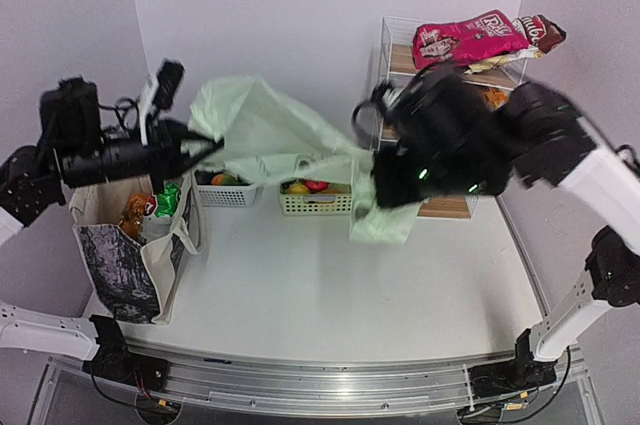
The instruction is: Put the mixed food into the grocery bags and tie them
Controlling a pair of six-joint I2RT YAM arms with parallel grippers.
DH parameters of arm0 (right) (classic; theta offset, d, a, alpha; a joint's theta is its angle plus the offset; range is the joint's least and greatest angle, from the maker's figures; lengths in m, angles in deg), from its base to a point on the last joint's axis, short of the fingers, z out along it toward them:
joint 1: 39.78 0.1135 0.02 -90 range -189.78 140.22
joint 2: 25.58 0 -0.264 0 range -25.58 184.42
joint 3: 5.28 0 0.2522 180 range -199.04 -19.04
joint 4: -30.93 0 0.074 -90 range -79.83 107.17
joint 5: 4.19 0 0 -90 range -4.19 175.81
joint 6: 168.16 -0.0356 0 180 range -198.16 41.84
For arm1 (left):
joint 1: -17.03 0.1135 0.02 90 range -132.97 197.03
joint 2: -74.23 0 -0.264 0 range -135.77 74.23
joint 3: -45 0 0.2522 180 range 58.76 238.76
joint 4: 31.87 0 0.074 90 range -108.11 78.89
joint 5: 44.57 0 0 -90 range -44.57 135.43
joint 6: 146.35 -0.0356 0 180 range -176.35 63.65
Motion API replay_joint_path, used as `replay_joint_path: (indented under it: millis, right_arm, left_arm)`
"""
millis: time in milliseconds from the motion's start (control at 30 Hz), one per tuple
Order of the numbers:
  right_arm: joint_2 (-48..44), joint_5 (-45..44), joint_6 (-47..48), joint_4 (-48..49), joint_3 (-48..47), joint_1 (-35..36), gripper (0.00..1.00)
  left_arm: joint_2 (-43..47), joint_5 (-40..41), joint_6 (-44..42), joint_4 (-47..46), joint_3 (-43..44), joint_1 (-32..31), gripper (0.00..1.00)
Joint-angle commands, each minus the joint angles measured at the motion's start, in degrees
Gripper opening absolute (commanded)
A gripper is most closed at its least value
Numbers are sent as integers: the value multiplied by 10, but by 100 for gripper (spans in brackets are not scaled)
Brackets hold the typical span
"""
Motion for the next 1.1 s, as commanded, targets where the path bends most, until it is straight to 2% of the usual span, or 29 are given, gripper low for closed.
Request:
replay_joint_path:
  millis: [0, 67, 167, 300, 333, 467, 533, 633, 733, 867, 967, 1067]
  right_arm:
    - [-33, 39, -118, -73, 84, -5, 0]
    - [-22, 47, -109, -70, 88, -5, 0]
    - [40, 87, -55, -71, 42, -6, 0]
    - [69, 119, -18, -70, 23, -18, 0]
    - [66, 125, -15, -69, 30, -24, 0]
    - [57, 145, 21, -56, 37, -34, 0]
    - [62, 160, 39, -57, 25, -34, 0]
    - [75, 187, 69, -58, 5, -34, 0]
    - [78, 200, 104, -62, -6, -34, 0]
    - [75, 191, 145, -66, -20, -34, 0]
    - [82, 205, 170, -67, -41, -34, 0]
    - [94, 220, 188, -67, -67, -34, 0]
  left_arm:
    - [16, -121, 84, 62, -68, 21, 0]
    - [28, -153, 97, 48, -101, 21, 0]
    - [48, -165, 94, 44, -158, 21, 0]
    - [68, -186, 55, 34, -176, 21, 1]
    - [68, -196, 42, 35, -175, 21, 6]
    - [54, -188, 14, 53, -162, 21, 53]
    - [47, -147, 15, 59, -150, 21, 69]
    - [34, -68, -26, 78, -109, 21, 83]
    - [14, -35, -122, 120, -27, 21, 97]
    - [10, -132, -236, 186, 89, 21, 100]
    - [18, -190, -299, 190, 114, 21, 100]
    - [-24, -176, -332, 199, 132, 21, 99]
